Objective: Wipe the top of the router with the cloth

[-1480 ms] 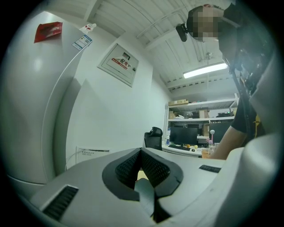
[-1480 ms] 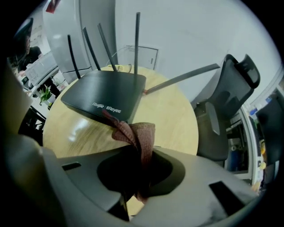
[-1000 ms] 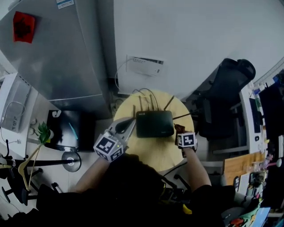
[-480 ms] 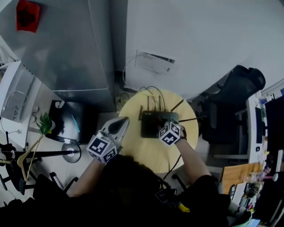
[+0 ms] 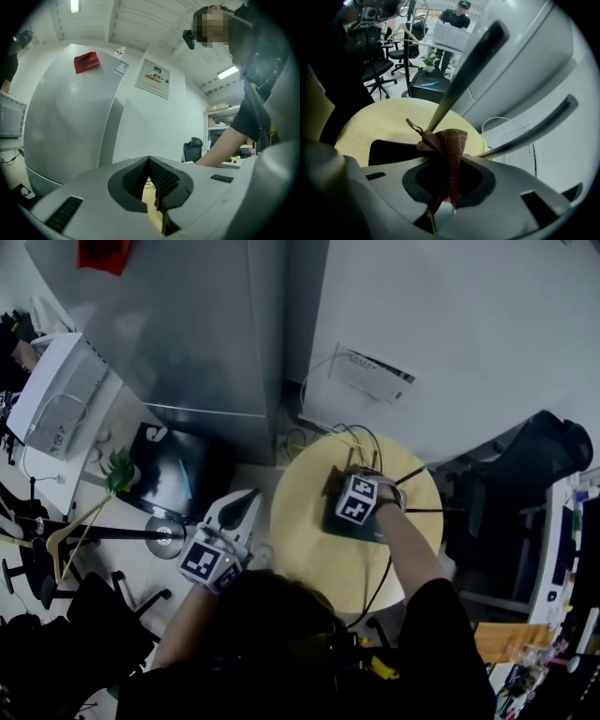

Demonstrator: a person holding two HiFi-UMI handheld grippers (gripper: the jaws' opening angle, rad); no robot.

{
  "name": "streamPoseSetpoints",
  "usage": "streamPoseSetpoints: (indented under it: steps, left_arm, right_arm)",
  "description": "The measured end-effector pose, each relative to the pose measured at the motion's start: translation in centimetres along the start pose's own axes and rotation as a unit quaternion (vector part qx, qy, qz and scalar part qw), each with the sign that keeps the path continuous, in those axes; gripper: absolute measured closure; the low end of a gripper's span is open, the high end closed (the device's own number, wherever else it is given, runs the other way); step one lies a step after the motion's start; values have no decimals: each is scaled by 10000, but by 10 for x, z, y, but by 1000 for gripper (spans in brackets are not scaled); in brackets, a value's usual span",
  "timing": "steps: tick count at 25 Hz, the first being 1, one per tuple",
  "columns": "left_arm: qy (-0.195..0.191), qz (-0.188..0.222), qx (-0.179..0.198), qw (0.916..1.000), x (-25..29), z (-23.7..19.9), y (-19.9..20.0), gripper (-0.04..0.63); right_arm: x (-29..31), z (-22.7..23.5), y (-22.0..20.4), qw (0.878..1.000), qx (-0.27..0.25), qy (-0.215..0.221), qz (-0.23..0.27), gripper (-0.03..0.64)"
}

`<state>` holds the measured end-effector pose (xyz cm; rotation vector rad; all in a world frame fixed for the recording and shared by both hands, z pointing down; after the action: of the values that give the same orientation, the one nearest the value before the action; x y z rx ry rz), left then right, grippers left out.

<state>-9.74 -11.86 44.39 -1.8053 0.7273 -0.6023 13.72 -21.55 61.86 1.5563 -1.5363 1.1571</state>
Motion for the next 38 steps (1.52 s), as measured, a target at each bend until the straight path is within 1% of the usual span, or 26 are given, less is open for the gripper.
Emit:
streamPoseSetpoints:
  steps: [3,6,7,10,12,15,19,21,25,31,38]
  left_arm:
    - [-8,-47,-56,10000,-2,2,0,603]
    - [-232,-47,127,9996,3,7,-1,603]
    - [-320,-44,129,9994,4,10,-2,603]
    - [-504,-65,-72,9987,7,17,-8,604]
    - [-637,-178,-162,9977,10,21,-14,603]
    - [-826,-349,-199,9958,18,27,-23,603]
    - [-1003,-378,-306,9938,27,38,-25,603]
    - [-1080,-382,-289,9930,30,43,-25,603]
    - [-1129,-389,-295,9924,33,48,-27,603]
    - [-1162,-364,-317,9920,29,53,-29,603]
    - [-1155,-397,-338,9919,28,58,-29,603]
  right_arm:
    - [6,-9,1,9999,-89,101,-95,551]
    - [9,-31,1,9994,-172,266,-151,551]
    - [8,-40,1,9993,-163,281,-170,551]
    - [4,-60,-1,9994,-69,266,-216,551]
    - [0,-68,-2,9993,25,317,-189,551]
    - [-8,-82,-2,9989,122,440,-60,551]
    - [-16,-102,-2,9986,151,508,-45,551]
    - [-19,-110,-2,9982,209,556,-55,551]
    - [-23,-120,-4,9965,391,737,-57,551]
    - [-25,-127,-8,9925,813,917,35,551]
    - [-29,-136,-11,9906,922,1011,56,551]
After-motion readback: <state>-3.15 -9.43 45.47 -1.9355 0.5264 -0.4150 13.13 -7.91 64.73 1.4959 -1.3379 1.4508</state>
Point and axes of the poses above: the fingertips, and each gripper's own axes: x forward along the fingers, z to its right, y out of its top, the point moved 5 cm from there along -x, backward along the fingers, and after that the axes turned 8 degrees about -x, right-handed, at the moved point
